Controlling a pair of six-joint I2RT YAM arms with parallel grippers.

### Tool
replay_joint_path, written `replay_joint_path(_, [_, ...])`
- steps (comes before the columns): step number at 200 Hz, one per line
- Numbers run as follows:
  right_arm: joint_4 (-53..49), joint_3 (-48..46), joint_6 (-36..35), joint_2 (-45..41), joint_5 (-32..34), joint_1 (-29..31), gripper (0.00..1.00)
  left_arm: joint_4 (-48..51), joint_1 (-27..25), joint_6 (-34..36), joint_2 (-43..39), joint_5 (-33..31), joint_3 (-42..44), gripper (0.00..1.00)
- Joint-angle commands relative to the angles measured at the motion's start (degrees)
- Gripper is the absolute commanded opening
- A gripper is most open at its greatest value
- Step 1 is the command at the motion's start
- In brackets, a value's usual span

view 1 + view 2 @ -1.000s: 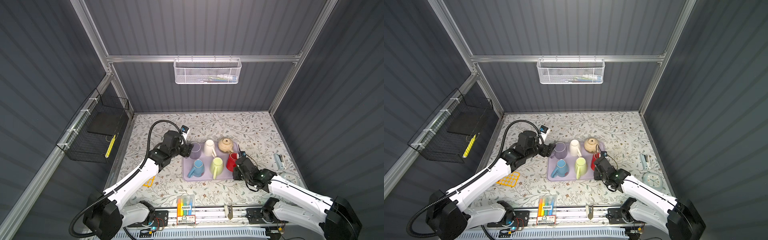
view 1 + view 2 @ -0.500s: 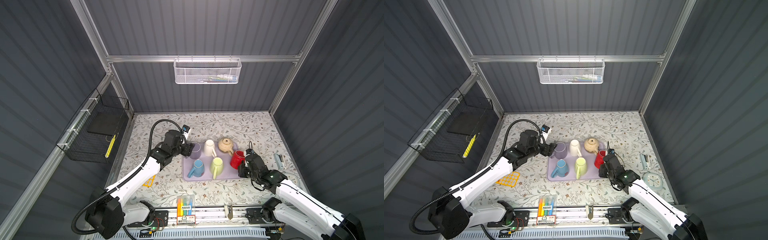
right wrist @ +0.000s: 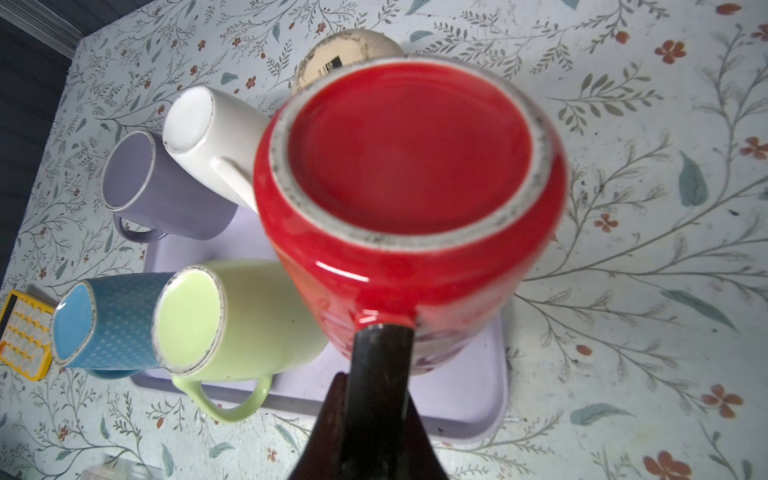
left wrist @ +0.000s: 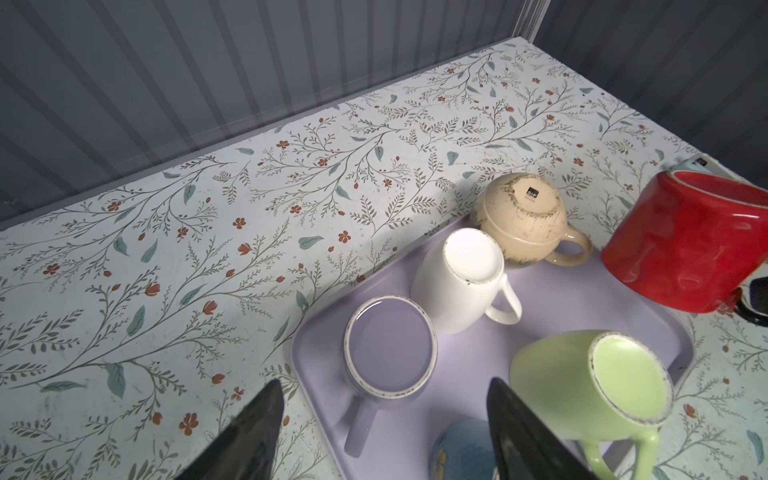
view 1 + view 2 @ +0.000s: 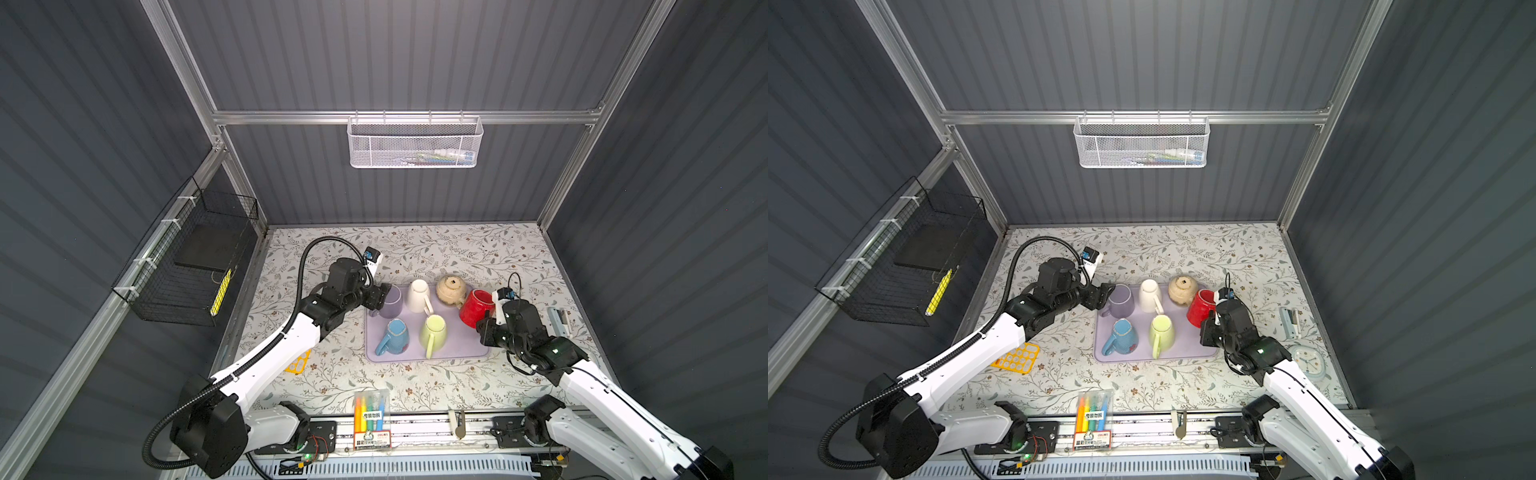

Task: Turn the mug right side up
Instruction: 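Lift the red mug up off the tray with the right gripper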

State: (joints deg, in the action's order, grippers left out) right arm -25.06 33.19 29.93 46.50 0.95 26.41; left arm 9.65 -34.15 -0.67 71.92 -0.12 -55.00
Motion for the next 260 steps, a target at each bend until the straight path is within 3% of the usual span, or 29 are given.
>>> replay_joint_path(1, [3.7,3.4,-1.8,-1.3,-2.6,-1.3,0.0,-2.9,-0.4,-1.9,-0.4,1.5,0.5,0.77])
replay_joint_path(116, [14.8,8.7,-3.2,1.0,-15.3,-9.6,0.0,-10.2,-0.6,-6.3,0.5,5.0,1.6,0.76])
replay_joint_path(182, [30.5,8.1,3.4,5.0,-28.0,-14.2,0.0,-16.3,-1.2,-11.0,2.4,9.4,1.8,0.75])
replay_joint_path(260, [43.4,9.6,7.4,10.9,-35.9,-14.5,0.0,-29.3,-3.1,-17.5,8.6,15.9,0.7,0.75])
